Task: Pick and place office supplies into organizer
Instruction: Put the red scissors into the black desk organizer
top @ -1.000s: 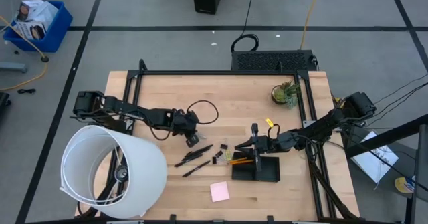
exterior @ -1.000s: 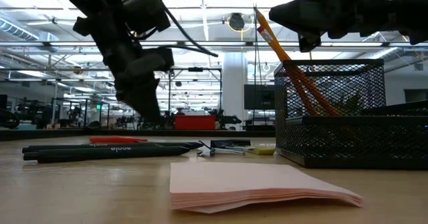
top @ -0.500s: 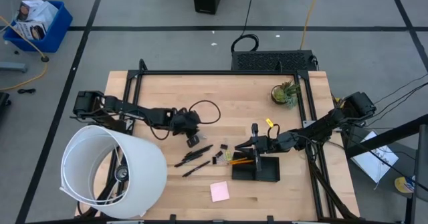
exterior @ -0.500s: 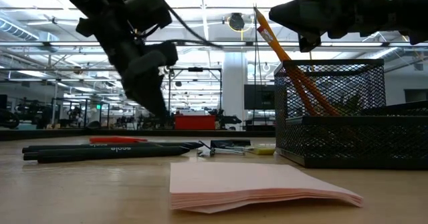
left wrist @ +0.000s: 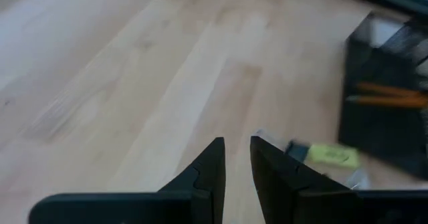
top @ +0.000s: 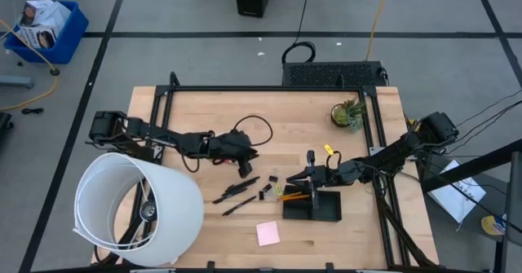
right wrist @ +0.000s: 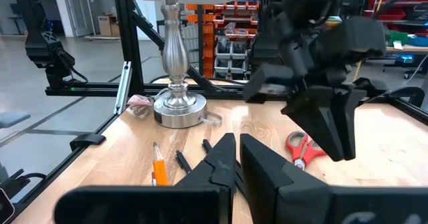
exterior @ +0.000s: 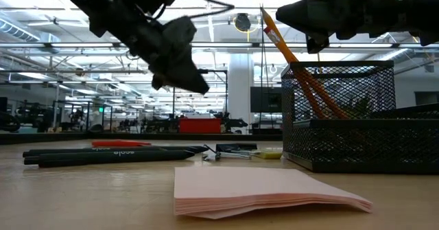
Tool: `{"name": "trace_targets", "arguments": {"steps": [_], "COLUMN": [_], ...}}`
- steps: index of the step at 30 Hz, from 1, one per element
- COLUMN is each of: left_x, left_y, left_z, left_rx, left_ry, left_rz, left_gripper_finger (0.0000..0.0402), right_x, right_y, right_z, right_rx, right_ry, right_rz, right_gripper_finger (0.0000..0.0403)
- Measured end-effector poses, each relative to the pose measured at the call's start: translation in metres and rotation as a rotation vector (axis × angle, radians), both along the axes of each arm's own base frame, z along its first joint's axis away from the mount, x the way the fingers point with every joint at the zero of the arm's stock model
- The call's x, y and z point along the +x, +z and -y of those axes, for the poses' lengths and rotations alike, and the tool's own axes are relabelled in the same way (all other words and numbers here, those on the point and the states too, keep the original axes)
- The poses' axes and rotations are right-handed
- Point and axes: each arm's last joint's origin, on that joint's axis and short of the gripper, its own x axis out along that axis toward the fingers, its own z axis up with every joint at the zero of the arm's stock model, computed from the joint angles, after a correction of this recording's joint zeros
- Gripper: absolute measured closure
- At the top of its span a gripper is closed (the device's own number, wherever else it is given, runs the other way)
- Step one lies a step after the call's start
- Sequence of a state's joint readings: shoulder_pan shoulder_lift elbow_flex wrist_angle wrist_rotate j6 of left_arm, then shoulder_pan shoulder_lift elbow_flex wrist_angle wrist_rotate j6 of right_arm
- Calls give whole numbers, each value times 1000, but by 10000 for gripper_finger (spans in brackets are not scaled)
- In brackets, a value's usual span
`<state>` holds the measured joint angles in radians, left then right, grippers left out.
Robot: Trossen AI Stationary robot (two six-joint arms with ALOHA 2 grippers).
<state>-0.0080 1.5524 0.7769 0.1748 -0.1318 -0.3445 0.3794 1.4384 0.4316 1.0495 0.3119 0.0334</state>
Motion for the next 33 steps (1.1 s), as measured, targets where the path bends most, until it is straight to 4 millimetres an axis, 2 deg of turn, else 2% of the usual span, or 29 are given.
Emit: {"name": "trace_targets", "arguments": {"steps": [11, 15, 20, 25, 29, 33], "left_x": [6, 6, 6, 6, 5, 5], "left_y": [12, 13, 13, 15, 15, 14], "left_z": [21, 27, 32, 40, 46, 49], "left_rx": [-5, -7, -8, -11, -13, -14], "left_ry": [-64, -85, -99, -124, -142, -152], "left_rz": [141, 150, 158, 176, 176, 171], "left_gripper_finger": [327, 327, 327, 327, 327, 327], "right_x": [0, -10, -31, -55, -75, -78], "right_y": [2, 12, 15, 1, -22, -12], "right_z": [3, 27, 72, 103, 109, 110], "right_rx": [20, 97, 188, 208, 194, 155], "right_ry": [-23, -117, -35, -110, -155, -156], "right_rz": [9, 44, 73, 69, 29, 154], "right_gripper_finger": [385, 385, 385, 385, 385, 385]}}
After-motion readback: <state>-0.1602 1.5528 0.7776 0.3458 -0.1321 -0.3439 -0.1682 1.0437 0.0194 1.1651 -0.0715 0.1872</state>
